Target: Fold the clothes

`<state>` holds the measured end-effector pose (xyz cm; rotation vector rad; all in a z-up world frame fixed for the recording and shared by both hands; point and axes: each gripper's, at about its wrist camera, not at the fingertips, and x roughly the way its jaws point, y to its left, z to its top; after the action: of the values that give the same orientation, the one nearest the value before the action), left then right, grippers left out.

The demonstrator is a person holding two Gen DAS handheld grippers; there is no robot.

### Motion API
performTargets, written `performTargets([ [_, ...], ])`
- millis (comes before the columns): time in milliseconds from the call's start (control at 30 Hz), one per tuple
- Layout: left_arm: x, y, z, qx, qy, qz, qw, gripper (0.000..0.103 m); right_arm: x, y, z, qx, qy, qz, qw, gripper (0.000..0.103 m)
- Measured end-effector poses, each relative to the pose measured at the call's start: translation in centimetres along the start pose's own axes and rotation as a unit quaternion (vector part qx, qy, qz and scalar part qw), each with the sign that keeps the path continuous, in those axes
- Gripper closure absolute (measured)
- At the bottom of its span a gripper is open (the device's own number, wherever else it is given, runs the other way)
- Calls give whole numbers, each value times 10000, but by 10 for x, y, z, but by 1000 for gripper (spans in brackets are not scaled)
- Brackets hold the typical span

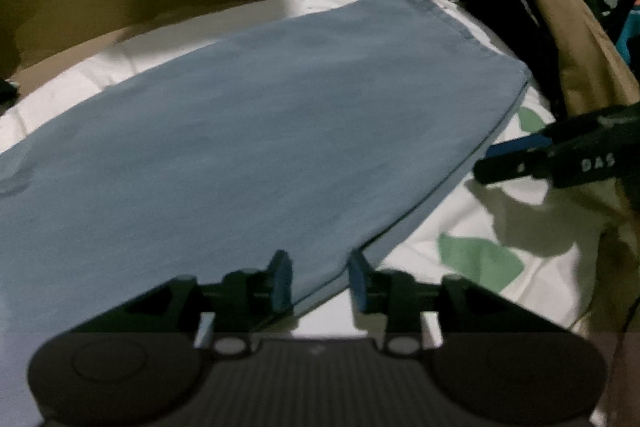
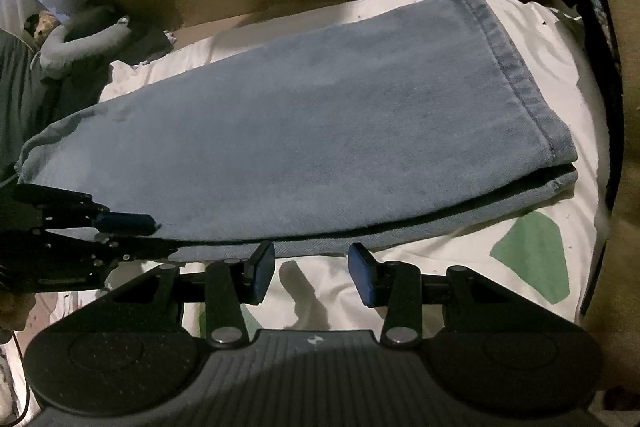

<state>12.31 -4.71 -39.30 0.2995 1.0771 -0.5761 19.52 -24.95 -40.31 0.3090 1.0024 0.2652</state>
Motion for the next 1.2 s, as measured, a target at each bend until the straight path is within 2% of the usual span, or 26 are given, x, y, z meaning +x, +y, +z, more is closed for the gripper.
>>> performTargets([
  [133,-3,14,-6,-144,31,220,9996,67,-1,1,2,71,-37,91,9999,55],
  [300,-1,20,-9,-152,-11,216,9997,67,4,-2,6,326,-18,182,9993,55],
  [333,0,19,-10,-92,-24,187,9998,73,5,-3,6,367,-12,189,9991,55],
  [367,0,17,-11,-33,-36,157,9999,84,6,-4,6,413,-5,198,9989,55],
  [467,0,17,-13,-10,-29,36,10000,96,8,-12,7,780,4,226,9967,55],
  [667,-4,17,-18,1,-37,-71,10000,101,6,-24,7,1288,-77,287,9912,55],
  [767,-5,13,-19,127,-48,-71,9999,101,4,-36,10,1736,-191,388,9839,55],
  [867,-6,13,-20,150,-62,-90,9998,101,4,-55,12,2468,-255,446,9677,57],
  [900,-6,14,-20,133,-66,-100,9998,102,4,-60,13,2622,-274,387,9639,63],
  [933,-6,14,-20,119,-83,-106,9998,102,5,-64,13,2667,-247,309,9630,90],
  [967,-7,14,-20,130,-102,-106,9998,102,6,-68,13,2712,-220,232,9620,100],
  [1200,-8,14,-22,183,-158,-117,9996,102,3,-69,10,2530,-223,-98,9671,102],
])
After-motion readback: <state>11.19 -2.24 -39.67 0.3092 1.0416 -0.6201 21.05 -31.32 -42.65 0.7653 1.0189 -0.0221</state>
